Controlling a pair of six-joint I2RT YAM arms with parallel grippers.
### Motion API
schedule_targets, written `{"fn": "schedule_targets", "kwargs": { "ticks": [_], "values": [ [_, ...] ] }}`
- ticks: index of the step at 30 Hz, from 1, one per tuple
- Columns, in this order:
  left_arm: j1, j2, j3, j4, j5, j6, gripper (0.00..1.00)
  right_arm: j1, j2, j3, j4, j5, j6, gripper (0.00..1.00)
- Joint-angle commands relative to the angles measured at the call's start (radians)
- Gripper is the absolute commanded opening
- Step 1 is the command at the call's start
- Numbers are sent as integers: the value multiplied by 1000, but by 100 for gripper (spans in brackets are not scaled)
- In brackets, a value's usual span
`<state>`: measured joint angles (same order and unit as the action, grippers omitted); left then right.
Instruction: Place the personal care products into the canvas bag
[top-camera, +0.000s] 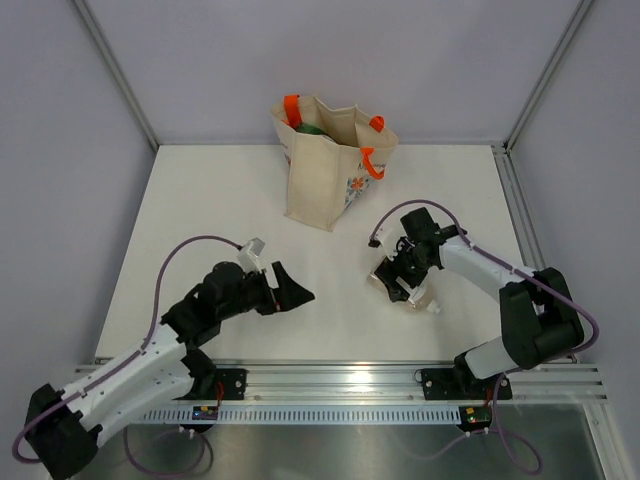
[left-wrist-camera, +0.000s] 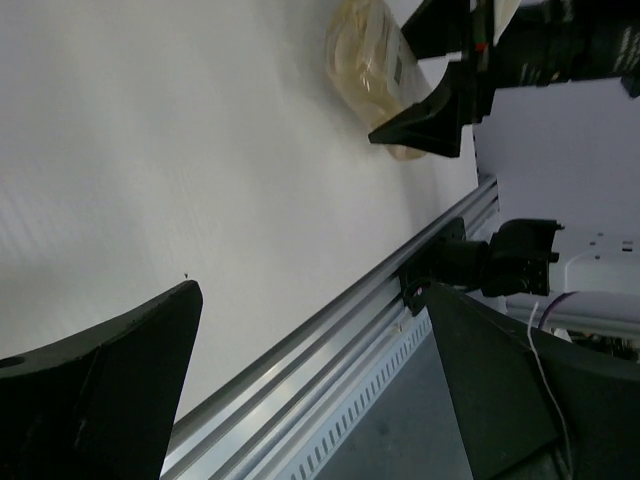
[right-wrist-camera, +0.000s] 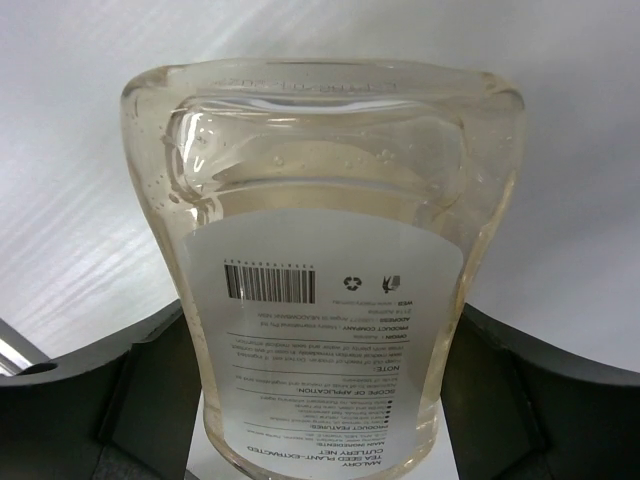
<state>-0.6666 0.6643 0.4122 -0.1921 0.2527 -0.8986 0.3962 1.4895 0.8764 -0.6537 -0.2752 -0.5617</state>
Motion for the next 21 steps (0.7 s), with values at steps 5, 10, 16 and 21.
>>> {"fn": "schedule_targets", "kwargs": {
  "ticks": [5, 10, 16, 21],
  "values": [
    [-172, 357, 48, 350, -181, -149, 99, -69, -101, 36, -1, -297, 11, 0],
    [-179, 553, 155, 543, -158, -192, 99, -86, -136, 21, -21, -374, -30, 0],
    [-202, 759, 313, 563, -107, -174, 99, -99, -163, 26, -14, -420, -32, 0],
    [-220, 891, 390, 605, -87, -204, 96, -103, -192, 26, -11, -456, -26, 0]
  ]
}}
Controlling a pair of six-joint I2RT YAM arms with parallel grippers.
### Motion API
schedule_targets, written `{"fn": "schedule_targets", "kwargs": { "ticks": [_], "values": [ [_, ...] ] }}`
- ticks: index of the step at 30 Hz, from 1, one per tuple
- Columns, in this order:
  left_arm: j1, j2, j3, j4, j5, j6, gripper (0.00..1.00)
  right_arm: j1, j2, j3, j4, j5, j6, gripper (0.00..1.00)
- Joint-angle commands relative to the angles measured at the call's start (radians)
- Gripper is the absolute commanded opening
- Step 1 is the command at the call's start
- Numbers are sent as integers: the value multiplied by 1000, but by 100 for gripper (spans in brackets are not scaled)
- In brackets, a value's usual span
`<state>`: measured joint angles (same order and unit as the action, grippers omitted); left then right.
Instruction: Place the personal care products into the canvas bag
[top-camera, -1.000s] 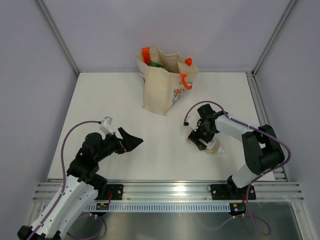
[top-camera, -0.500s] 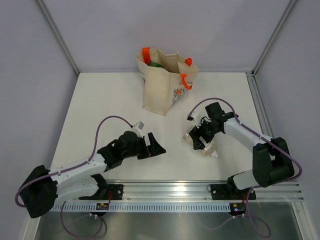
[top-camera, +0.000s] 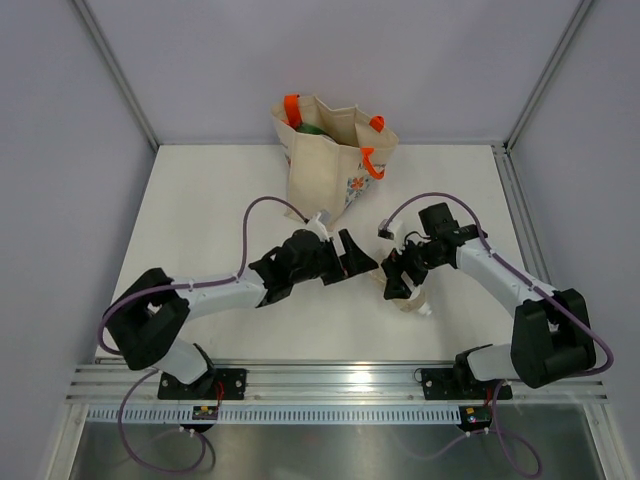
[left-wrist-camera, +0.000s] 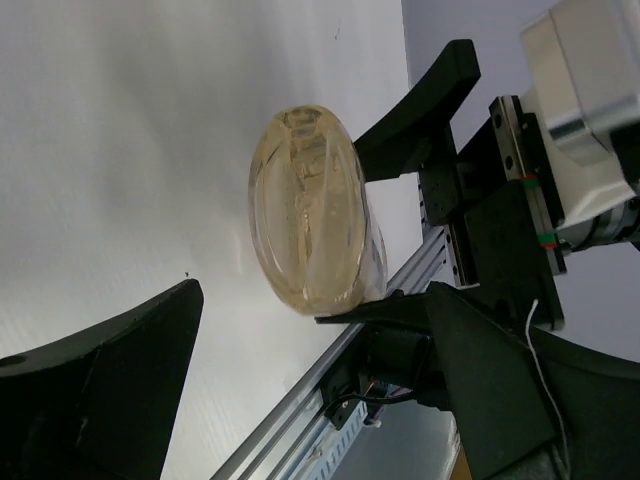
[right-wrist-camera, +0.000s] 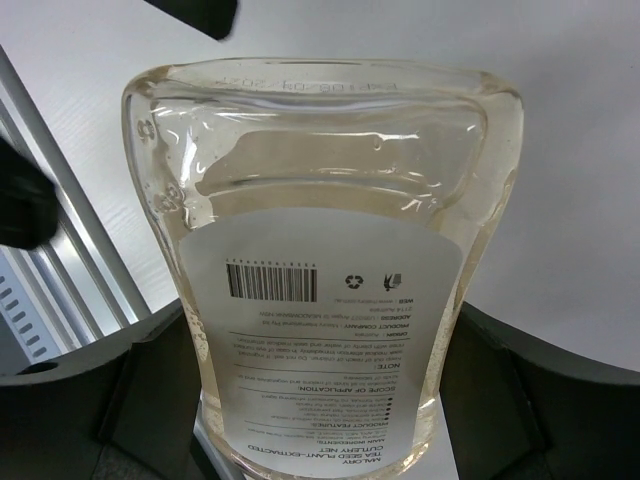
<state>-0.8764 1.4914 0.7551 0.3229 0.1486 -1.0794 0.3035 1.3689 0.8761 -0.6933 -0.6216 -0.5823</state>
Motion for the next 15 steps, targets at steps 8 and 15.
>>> {"fn": "schedule_targets", "kwargs": {
  "ticks": [8, 15],
  "values": [
    [-21, 179, 135, 120, 32, -51, 83, -32, -120, 26, 23, -184, -11, 0],
    [-30, 233, 217, 134, 88, -54, 80, -35, -110, 37, 15, -224, -21, 0]
  ]
}}
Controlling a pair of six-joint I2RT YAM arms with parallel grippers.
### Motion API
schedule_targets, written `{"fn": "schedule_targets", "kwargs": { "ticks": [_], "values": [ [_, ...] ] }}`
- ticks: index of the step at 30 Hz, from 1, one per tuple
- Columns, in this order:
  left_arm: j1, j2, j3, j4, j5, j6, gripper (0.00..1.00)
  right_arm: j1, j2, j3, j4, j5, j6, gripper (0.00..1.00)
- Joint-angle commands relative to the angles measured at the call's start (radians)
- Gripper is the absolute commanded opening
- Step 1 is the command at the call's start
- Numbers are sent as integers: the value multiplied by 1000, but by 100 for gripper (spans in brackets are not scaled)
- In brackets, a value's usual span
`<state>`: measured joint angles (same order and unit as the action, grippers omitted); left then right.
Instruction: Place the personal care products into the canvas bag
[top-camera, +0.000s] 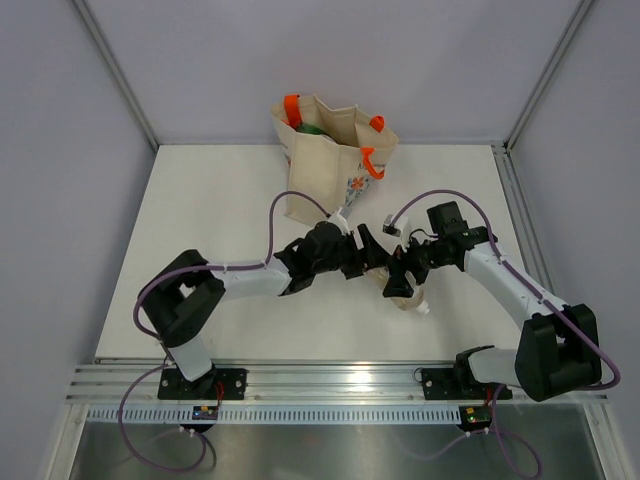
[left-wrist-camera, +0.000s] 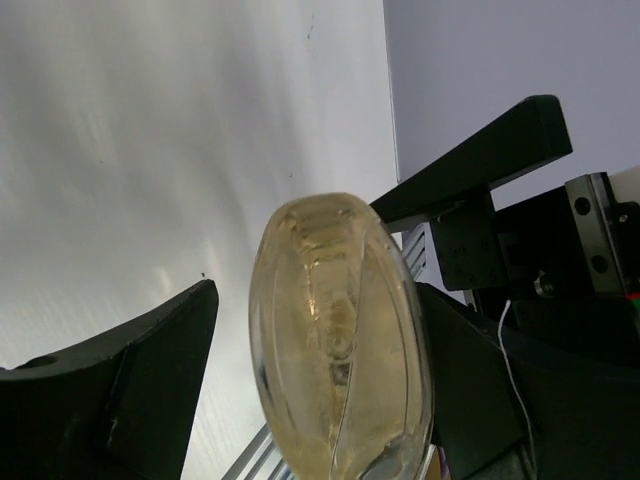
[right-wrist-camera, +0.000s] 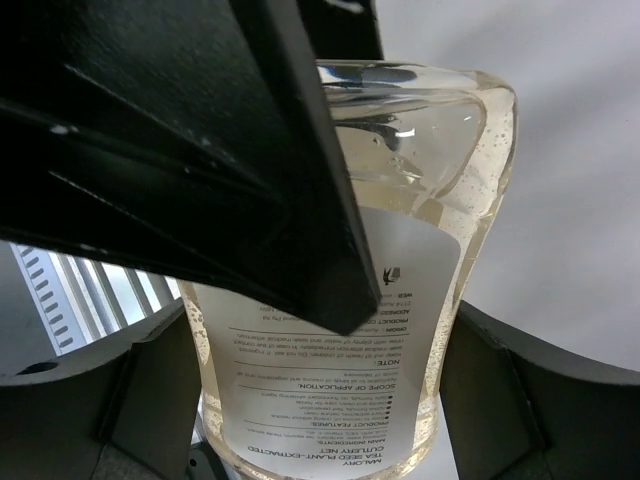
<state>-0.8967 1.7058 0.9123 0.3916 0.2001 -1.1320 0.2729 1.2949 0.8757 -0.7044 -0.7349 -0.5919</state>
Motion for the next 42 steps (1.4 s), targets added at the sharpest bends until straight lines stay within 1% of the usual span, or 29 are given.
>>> {"fn": "schedule_targets", "kwargs": {
  "ticks": [1, 2, 4, 5, 6, 7, 9, 10, 12, 13, 14, 16, 17, 18, 19, 22, 23, 24, 27, 31, 35, 38, 42],
  "values": [
    [-13, 25, 69, 66, 41, -5, 77, -3, -32, 42, 32, -110, -3, 0],
    [-15, 31, 71, 66, 44, -17, 74, -3, -28, 52, 36, -115, 3, 0],
    [-16, 46, 69, 82, 61, -31, 65, -4, -13, 60, 51, -130, 30, 0],
    [-16, 48, 59, 102, 65, -44, 53, -3, -6, 68, 57, -135, 44, 0],
    [-18, 48, 51, 113, 70, -51, 46, -4, 3, 69, 69, -138, 55, 0],
    [-18, 46, 42, 133, 70, -61, 35, -3, 6, 71, 75, -139, 66, 0],
    [-18, 37, 25, 141, 71, -63, 24, -4, 9, 69, 85, -138, 70, 0],
    [-18, 34, 19, 141, 74, -63, 17, -3, 9, 71, 85, -138, 70, 0],
    [-16, 26, 16, 147, 88, -68, 9, -3, 15, 77, 85, -133, 75, 2],
    [-16, 23, 14, 148, 91, -74, 7, -4, 20, 81, 82, -130, 73, 12],
    [-15, 18, 11, 150, 97, -78, 0, -3, 30, 89, 66, -129, 73, 22],
    [-8, -4, 4, 150, 99, -95, 0, -4, 41, 109, 46, -126, 66, 43],
    [-5, -15, -1, 150, 101, -98, 0, -6, 43, 112, 42, -123, 66, 58],
    [2, -26, -13, 153, 101, -103, 0, -8, 43, 112, 42, -121, 64, 65],
    [8, -44, -18, 153, 104, -109, 0, -11, 40, 112, 42, -118, 61, 75],
    [33, -81, -50, 162, 117, -110, 0, -18, 35, 118, 20, -116, 40, 84],
    [39, -90, -59, 162, 127, -110, 0, -20, 34, 120, 4, -121, 35, 89],
    [51, -98, -82, 176, 131, -112, 0, -29, 35, 124, -7, -127, 17, 92],
    [67, -132, -127, 207, 151, -129, 0, -46, 35, 141, -65, -150, -32, 100],
    [84, -181, -168, 184, 156, -115, 0, -84, 24, 172, -170, -210, -118, 99],
    [117, -228, -211, 207, 170, -129, 0, -109, 14, 181, -222, -231, -175, 99],
    [140, -265, -205, 156, 179, -107, 0, -138, -6, 177, -241, -247, -177, 99],
    [191, -375, -176, 86, 185, -80, 0, -207, -57, 160, -245, -279, -157, 100]
  ]
}}
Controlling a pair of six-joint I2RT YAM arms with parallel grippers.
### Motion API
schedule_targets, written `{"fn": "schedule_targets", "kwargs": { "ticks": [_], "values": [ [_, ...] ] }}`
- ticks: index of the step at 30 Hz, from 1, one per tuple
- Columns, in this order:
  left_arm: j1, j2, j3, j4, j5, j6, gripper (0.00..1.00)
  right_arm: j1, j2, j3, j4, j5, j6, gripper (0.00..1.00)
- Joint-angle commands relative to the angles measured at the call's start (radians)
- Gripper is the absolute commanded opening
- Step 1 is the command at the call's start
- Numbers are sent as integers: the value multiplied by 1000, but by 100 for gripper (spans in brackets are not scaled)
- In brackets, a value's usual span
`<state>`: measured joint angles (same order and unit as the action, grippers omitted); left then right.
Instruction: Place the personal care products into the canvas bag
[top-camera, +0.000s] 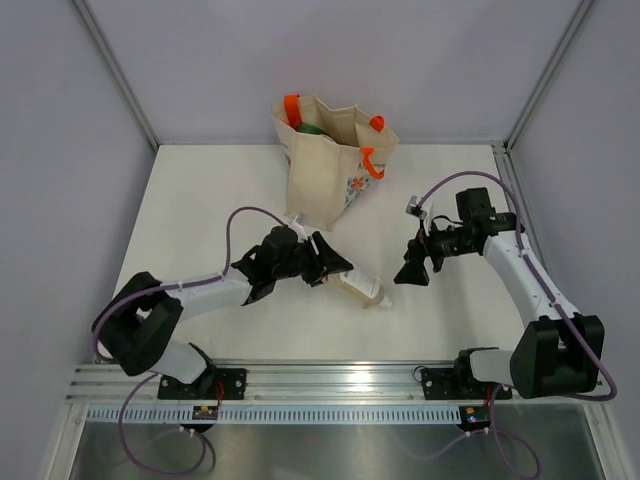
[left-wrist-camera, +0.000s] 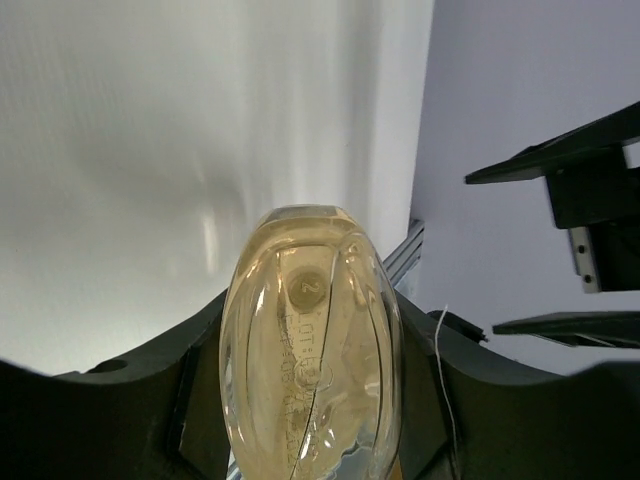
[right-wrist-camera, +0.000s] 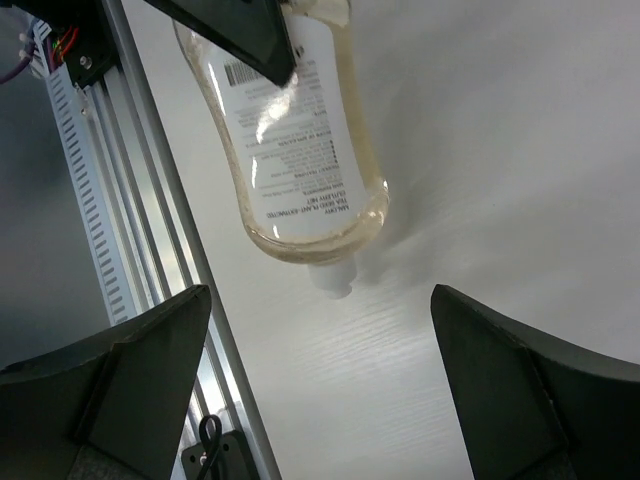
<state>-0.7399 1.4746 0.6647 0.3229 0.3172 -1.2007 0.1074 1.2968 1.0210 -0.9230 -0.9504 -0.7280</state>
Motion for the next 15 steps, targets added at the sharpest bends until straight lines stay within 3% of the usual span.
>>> {"fn": "schedule_targets", "kwargs": {
  "ticks": [1, 9, 15],
  "values": [
    [62, -163, 76, 150, 72, -14, 0, -76, -66, 8, -25, -71, -19, 99],
    [194, -243, 248, 32, -21, -65, 0, -273, -99, -7, -65, -142, -20, 99],
    [263, -99, 479, 54, -84, -125, 0, -296, -137, -36, -33, -123, -4, 100]
  ]
}}
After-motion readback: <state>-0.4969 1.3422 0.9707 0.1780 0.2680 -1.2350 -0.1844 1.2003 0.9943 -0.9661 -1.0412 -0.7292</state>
